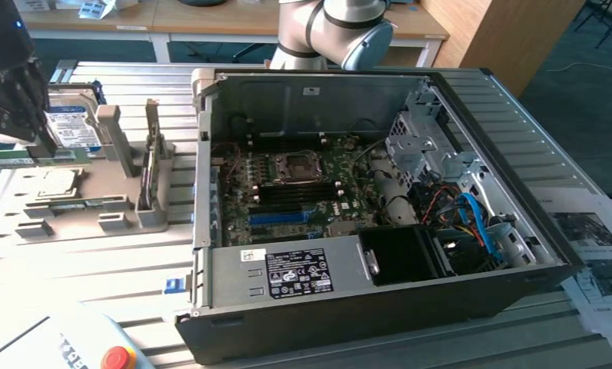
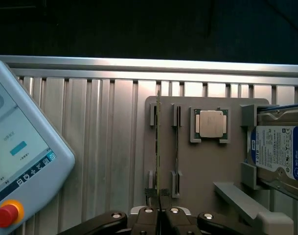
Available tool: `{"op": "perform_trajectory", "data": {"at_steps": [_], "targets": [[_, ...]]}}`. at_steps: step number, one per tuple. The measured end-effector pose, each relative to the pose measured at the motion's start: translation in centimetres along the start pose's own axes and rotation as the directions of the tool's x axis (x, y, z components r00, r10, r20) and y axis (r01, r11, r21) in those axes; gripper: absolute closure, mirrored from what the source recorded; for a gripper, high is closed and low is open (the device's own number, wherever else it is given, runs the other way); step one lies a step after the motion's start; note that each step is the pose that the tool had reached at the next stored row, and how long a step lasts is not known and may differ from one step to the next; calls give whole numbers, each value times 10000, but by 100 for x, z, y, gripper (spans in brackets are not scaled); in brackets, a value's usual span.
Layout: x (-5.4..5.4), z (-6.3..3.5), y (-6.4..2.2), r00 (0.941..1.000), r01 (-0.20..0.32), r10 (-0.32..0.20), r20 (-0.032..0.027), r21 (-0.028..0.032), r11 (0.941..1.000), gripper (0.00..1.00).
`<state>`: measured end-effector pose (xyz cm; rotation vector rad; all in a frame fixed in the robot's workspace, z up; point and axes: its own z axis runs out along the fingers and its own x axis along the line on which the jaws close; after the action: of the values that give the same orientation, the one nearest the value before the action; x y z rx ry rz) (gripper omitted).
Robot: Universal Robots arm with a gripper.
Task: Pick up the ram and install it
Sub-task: 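Pick up the ram and move it above insertion slot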
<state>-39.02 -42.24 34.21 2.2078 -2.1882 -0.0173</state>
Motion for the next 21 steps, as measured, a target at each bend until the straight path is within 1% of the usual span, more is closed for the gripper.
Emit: {"op": "perform_trajectory", "data": {"at_steps": [21], "targets": [[5,-323,10,10000,-3,3,-91,-1,10000,88]]}}
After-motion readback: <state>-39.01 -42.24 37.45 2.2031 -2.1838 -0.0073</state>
